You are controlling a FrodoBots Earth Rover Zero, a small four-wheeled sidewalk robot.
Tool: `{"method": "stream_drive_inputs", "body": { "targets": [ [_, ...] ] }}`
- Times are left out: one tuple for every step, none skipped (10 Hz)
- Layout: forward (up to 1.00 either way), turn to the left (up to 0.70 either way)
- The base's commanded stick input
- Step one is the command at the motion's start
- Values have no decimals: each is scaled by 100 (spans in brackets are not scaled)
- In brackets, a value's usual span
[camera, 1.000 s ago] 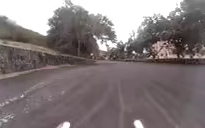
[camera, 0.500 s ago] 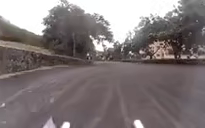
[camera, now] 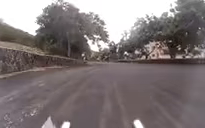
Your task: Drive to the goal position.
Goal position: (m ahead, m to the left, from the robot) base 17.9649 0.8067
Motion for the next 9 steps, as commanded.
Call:
{"method": "stream_drive_inputs", "body": {
  "targets": [
    [70,0],
    [70,0],
    [70,0],
    [70,0],
    [70,0],
    [70,0],
    [70,0],
    [70,0],
    [70,0]
  ]
}}
